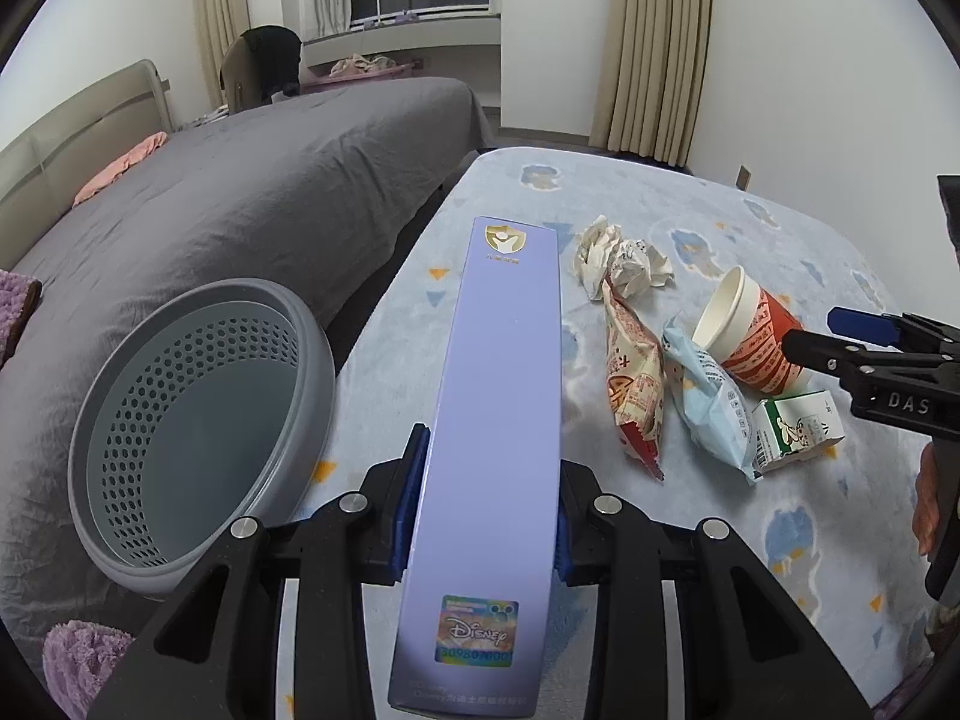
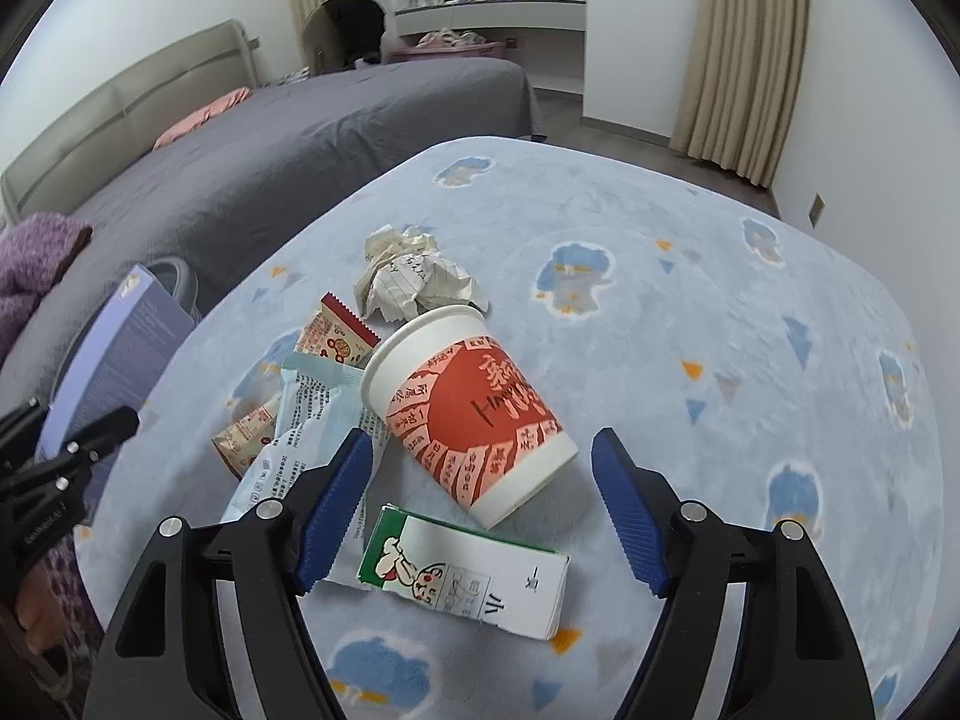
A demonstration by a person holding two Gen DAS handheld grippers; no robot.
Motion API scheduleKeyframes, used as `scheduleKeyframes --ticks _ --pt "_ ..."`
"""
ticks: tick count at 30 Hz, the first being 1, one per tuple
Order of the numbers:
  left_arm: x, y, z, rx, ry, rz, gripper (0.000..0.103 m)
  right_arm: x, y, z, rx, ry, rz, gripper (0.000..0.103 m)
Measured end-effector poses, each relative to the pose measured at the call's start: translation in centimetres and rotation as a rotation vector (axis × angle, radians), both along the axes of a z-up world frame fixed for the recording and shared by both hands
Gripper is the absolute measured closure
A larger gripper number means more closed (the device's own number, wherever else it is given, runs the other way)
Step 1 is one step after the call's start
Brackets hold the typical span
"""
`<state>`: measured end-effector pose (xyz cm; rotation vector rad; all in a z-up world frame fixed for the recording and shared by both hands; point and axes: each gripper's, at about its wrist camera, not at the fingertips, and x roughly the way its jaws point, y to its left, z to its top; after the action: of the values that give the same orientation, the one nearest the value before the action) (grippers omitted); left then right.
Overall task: Collect trash
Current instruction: 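Grasp the red-and-white paper cup with the right tool while the left tool holds the box, then carry the box and cup over the grey basket and open both tools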
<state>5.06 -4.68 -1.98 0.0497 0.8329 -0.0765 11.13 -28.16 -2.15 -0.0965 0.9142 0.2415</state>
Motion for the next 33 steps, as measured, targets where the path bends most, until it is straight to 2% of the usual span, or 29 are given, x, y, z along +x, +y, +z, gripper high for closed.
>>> scheduleKeyframes --ticks 1,7,15,21,24,27,33 --pt "0.0 0.1 0.1 -0.001 -0.001 0.002 0.070 0.3 0.2 -0.1 -0.012 0.008 0.014 0.027" --pt "0.4 0.6 0.3 -0.015 -0.002 0.014 0.070 1.7 1.1 -1.3 -0.069 0.053 0.081 0.027" --pt "0.7 0.2 0.1 -0.013 0.006 0.007 0.070 3.6 1.9 -3.2 -0.116 0.099 0.107 0.027" --pt "0.8 0.1 0.0 -0.009 0.011 0.004 0.070 4.1 2.0 -3.7 -0.104 0.092 0.083 0.028" --pt "0.8 0.3 0.1 -0.013 0.009 0.010 0.070 3.9 1.7 -3.6 -0.088 0.089 0.065 0.036" --pt "0.6 0.5 0.1 -0.014 0.006 0.013 0.070 3.7 1.1 -3.1 -0.046 0.082 0.025 0.041" --pt "-0.1 1.0 0.4 -0.014 -0.003 0.017 0.070 2.0 0.1 -1.1 0.021 0.025 -0.057 0.042"
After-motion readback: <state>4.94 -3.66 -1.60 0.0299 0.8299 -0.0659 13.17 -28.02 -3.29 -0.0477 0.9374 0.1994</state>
